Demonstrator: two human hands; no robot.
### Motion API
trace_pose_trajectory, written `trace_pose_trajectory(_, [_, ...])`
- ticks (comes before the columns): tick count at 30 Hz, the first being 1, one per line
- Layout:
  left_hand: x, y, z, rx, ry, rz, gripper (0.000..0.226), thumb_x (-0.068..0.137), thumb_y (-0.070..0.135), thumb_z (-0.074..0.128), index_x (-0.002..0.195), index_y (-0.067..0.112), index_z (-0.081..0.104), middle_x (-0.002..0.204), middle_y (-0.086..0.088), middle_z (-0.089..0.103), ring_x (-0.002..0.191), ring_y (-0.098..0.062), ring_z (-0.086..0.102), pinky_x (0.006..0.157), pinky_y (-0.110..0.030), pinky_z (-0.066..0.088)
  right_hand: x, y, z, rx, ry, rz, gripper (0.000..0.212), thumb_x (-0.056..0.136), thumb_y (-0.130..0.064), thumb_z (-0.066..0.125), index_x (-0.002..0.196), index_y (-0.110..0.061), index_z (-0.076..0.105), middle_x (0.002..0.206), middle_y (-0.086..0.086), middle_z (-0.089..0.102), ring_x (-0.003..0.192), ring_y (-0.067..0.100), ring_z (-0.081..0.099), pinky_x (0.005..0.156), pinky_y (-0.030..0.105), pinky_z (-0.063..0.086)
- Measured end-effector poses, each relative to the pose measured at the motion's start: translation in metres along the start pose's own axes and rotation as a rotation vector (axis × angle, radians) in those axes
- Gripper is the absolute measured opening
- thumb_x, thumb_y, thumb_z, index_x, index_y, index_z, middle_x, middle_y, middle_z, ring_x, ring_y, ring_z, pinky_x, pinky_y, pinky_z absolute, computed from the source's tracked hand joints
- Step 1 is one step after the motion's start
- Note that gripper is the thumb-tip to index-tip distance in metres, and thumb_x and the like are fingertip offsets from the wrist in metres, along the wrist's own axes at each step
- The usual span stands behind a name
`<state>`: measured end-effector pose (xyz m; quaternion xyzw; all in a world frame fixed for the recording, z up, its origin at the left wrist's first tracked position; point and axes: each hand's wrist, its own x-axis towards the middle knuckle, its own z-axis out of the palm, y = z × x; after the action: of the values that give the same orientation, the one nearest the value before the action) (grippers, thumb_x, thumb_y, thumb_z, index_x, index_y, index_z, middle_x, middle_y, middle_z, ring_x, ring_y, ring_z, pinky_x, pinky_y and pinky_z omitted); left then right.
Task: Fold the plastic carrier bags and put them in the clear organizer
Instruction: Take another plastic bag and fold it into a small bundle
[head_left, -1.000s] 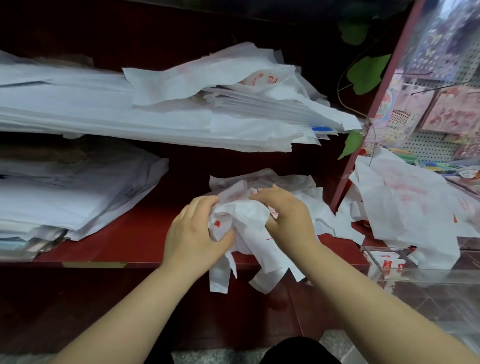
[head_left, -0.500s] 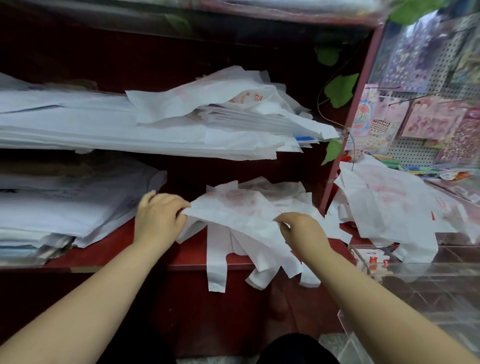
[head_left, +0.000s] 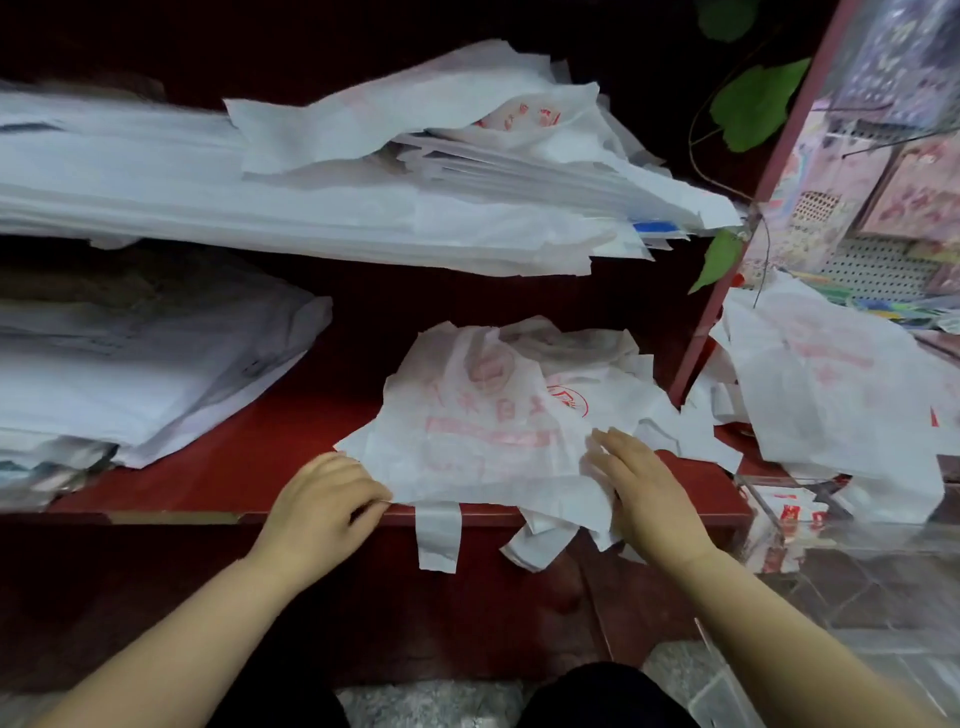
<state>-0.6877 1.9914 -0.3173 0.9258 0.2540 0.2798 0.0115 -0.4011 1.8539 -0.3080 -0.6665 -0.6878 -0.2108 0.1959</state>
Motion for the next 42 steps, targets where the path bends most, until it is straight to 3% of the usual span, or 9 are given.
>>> trace_pose_trajectory(5, [-0.011,-0.001,-0.001,-0.201,0.019,-0.115,0.024,0.076,0.039,0.042,0.072,0.022,0.058,0.094,0.017,0.057,0.091,-0.006,0.050,0.064,-0.019,0.041,0.004,-0.013,0.009,0.192,-0.133,-0.127,0.035,0.062,-0.012,0.057,0.096,-0.009,0.066,0.097,0.010,0.071,0.104,0.018,0.049,0.089,0.035,0.045])
trace_pose_trajectory(10, [-0.021,-0.010,0.003,-0.281,-0.037,-0.239,0.037,0.075,0.041,0.058,0.107,0.024,0.065,0.107,0.034,0.047,0.107,-0.005,0.054,0.090,-0.023,0.039,0.006,-0.023,0.002,0.525,-0.241,0.285,0.034,0.081,-0.012,0.052,0.112,-0.005,0.065,0.114,0.004,0.062,0.112,0.016,0.052,0.087,-0.006,0.026])
trace_pose_trajectory(16, [-0.006,-0.004,-0.002,-0.581,0.141,-0.571,0.028,0.084,0.004,0.062,0.071,0.028,0.064,0.065,0.023,0.066,0.073,0.009,0.060,0.068,-0.003,0.038,0.016,-0.021,0.001,0.774,-0.161,0.621,0.021,0.088,-0.002,0.054,0.071,-0.002,0.064,0.067,0.016,0.059,0.063,0.008,0.048,0.057,0.012,0.035])
trace_pose_trajectory(20, [0.001,-0.002,0.008,-0.446,0.186,-0.678,0.023,0.086,0.018,0.062,0.064,0.010,0.063,0.063,-0.020,0.058,0.065,-0.026,0.051,0.064,-0.034,0.039,0.027,-0.025,0.012,0.577,-0.114,0.797,0.033,0.089,-0.017,0.054,0.058,-0.006,0.047,0.055,0.005,0.044,0.058,0.018,0.038,0.060,0.028,0.031])
trace_pose_trajectory(22, [0.006,0.001,0.009,-0.350,0.204,-0.689,0.035,0.087,0.021,0.061,0.054,0.016,0.051,0.049,-0.009,0.041,0.058,-0.028,0.042,0.061,-0.033,0.028,0.032,-0.029,0.016,0.404,-0.143,0.805,0.040,0.088,-0.019,0.051,0.054,-0.014,0.030,0.050,-0.002,0.032,0.054,0.018,0.032,0.066,0.030,0.026])
trace_pose_trajectory(29, [0.017,0.009,0.005,0.040,0.201,-0.574,0.025,0.078,0.025,0.070,0.099,0.011,0.065,0.062,0.004,0.052,0.068,-0.025,0.053,0.075,-0.032,0.023,0.042,-0.034,0.018,0.161,-0.258,0.764,0.021,0.086,-0.022,0.050,0.105,-0.013,0.054,0.095,0.005,0.065,0.096,0.026,0.056,0.079,0.031,0.021])
trace_pose_trajectory(33, [0.027,0.034,0.026,0.108,0.130,-0.090,0.039,0.080,0.038,0.042,0.112,0.018,0.053,0.106,-0.011,0.067,0.107,-0.022,0.048,0.093,-0.036,0.027,0.045,-0.034,0.017,0.204,-0.294,0.774,0.027,0.085,-0.022,0.055,0.110,-0.014,0.047,0.097,0.002,0.059,0.100,0.025,0.054,0.079,0.029,0.020])
trace_pose_trajectory(38, [0.044,0.044,0.028,0.123,-0.461,-0.205,0.127,0.045,0.074,-0.039,0.148,0.025,0.015,0.156,0.001,0.006,0.142,-0.011,-0.003,0.112,-0.033,-0.009,0.058,-0.017,0.013,0.649,-0.041,0.921,0.029,0.086,-0.013,0.058,0.113,-0.006,0.050,0.105,0.000,0.050,0.102,0.019,0.048,0.084,0.027,0.036])
trace_pose_trajectory(42, [0.033,0.032,0.021,0.128,-0.598,-0.195,0.138,0.019,0.067,-0.053,0.146,0.032,-0.010,0.152,0.011,-0.019,0.135,-0.004,-0.024,0.108,-0.029,-0.016,0.091,-0.012,0.006,0.957,-0.159,1.069,0.020,0.096,-0.020,0.045,0.091,-0.005,0.058,0.076,-0.001,0.057,0.063,0.011,0.046,0.056,0.017,0.038])
